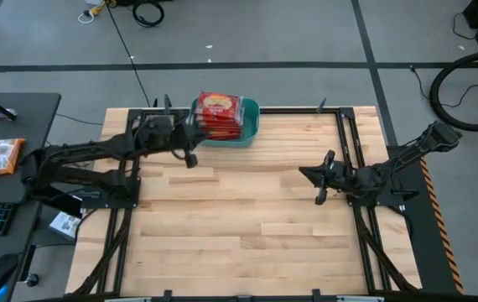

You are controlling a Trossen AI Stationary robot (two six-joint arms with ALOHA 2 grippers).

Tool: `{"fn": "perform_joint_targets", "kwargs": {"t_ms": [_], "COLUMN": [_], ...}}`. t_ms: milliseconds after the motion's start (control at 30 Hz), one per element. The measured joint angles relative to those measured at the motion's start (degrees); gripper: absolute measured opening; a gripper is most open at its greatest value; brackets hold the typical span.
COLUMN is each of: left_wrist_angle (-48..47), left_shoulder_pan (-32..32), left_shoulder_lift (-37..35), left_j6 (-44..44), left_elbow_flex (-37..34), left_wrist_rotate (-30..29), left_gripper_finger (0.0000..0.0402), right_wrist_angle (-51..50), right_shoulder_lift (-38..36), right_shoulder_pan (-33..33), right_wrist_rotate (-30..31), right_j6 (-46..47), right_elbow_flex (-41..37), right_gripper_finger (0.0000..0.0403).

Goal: Sort popcorn bags into baskets
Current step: Return to Home Position

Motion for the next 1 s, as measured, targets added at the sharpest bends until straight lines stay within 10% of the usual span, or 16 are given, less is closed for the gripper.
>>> {"fn": "perform_joint_targets", "kwargs": {"t_ms": [433,1000], "left_wrist_angle": [11.0,20.4], "left_shoulder_pan": [-9.9,-9.9], "left_shoulder_lift": [-11.0,-31.8], "left_j6": [-4.3,-12.0], "left_elbow_flex": [-12.9,-28.8], "left_wrist_rotate": [-13.4,-10.3], "left_gripper_finger": [0.0015,0.0015], "right_wrist_angle": [6.2,-8.9], "right_shoulder_lift": [-4.6,-25.5], "right_shoulder_pan": [-9.9,-8.8], "right_wrist_rotate": [-15.5,-7.0], "right_j6": [-1.4,-4.7], "right_elbow_flex": [-5.3,-5.3], "right_gripper_finger": [0.0003,0.0010]}}
